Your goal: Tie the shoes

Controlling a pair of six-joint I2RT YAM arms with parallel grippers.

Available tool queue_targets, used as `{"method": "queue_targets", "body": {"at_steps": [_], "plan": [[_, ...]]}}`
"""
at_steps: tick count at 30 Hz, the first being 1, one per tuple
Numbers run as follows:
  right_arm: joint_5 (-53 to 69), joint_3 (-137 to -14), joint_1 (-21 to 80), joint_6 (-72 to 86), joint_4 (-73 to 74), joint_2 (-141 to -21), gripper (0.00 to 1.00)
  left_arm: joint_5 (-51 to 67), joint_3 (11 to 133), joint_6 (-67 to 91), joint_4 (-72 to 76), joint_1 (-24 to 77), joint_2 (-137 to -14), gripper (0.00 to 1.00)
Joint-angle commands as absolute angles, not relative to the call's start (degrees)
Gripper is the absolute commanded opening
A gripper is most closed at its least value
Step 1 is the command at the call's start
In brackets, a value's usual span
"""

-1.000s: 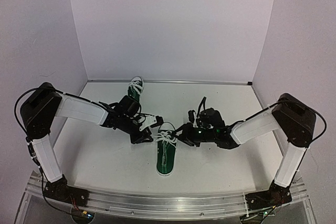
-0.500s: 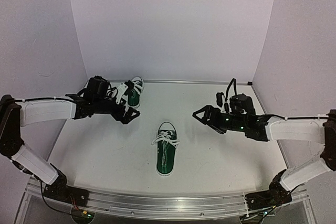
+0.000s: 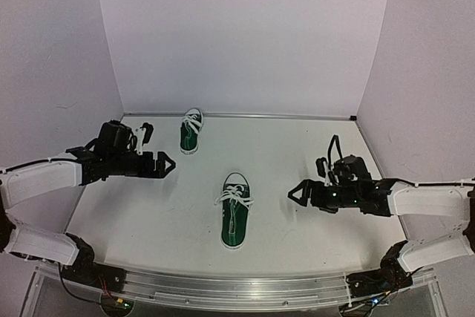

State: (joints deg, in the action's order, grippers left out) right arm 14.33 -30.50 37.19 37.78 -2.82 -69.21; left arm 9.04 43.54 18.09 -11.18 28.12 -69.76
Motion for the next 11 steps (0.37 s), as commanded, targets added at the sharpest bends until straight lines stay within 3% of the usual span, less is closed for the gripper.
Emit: {"method": "queue_targets", "body": {"at_steps": [1,11], "plan": [[16.2,-26.6,37.1,39.6,-6.0,-69.3,0.98,6.9,37.2,26.3,-11.0,28.2,-63.2,1.0],[17.1,-28.7,37.1,38.4,-7.0,-73.5,0.98,3.3,37.6,29.1,-12.7,28.2,-64.2,1.0]]}}
